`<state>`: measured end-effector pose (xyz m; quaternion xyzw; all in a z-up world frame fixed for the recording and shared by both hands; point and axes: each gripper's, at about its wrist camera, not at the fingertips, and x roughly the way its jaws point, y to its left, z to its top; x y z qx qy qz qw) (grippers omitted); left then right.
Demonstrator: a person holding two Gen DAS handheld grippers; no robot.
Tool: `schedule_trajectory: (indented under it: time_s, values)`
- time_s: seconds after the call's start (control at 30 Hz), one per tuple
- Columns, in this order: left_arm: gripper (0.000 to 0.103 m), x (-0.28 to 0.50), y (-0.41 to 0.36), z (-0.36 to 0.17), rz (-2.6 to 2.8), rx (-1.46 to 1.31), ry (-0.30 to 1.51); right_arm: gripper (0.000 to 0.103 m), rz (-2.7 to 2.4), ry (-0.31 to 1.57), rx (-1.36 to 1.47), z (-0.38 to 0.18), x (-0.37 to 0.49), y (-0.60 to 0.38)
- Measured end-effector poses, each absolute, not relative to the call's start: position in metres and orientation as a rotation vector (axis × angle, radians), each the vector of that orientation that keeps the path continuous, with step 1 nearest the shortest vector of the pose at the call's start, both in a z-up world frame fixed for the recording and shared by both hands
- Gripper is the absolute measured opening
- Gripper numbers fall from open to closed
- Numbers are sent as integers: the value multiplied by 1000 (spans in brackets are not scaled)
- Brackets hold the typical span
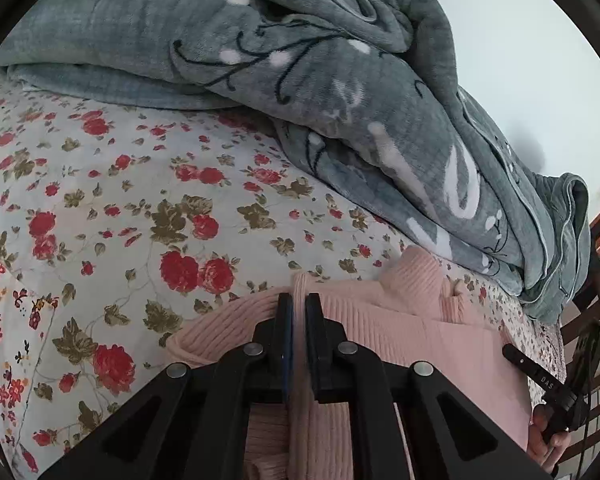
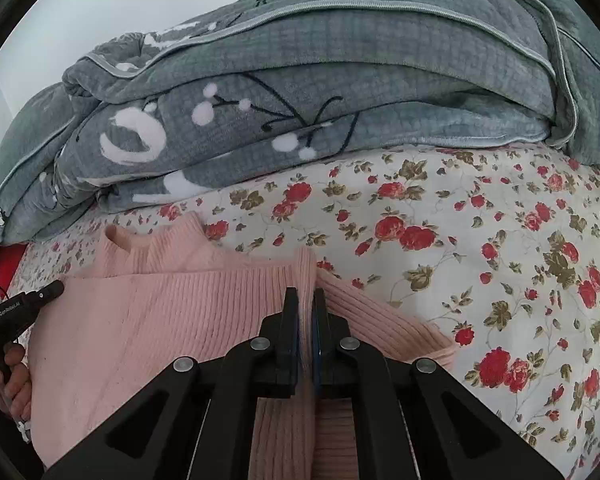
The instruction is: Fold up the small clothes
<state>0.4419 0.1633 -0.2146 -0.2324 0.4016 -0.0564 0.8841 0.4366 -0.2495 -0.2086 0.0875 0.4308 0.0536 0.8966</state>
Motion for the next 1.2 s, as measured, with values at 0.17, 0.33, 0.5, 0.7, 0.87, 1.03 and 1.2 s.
schedule_trajectory:
  time_s: [0.17,0.33,0.5,0.7,0.87,1.03,1.2]
  values:
    - [10,440,163,-215,-108,-463,844,9,95,889,174,-207,433,-251]
    - [19,442,157,-214,-128,-452,842,23,98,868,241,-204,430,-262]
    - [44,434,155,-205,-172,-454,813,43,56,781,209,-177,405,-264]
    - [47,417,158,-188,-188,-500,819,56,71,829,124,-169,361,-258]
    - [50,384,163,-176,-195,-488,828,62,110,906,231,-185,329,-277]
    - [53,341,180,-189,-199,-547,842,62,182,960,332,-200,328,-277]
    - [55,334,186,-218,-236,-604,893,65,172,981,372,-207,343,-273]
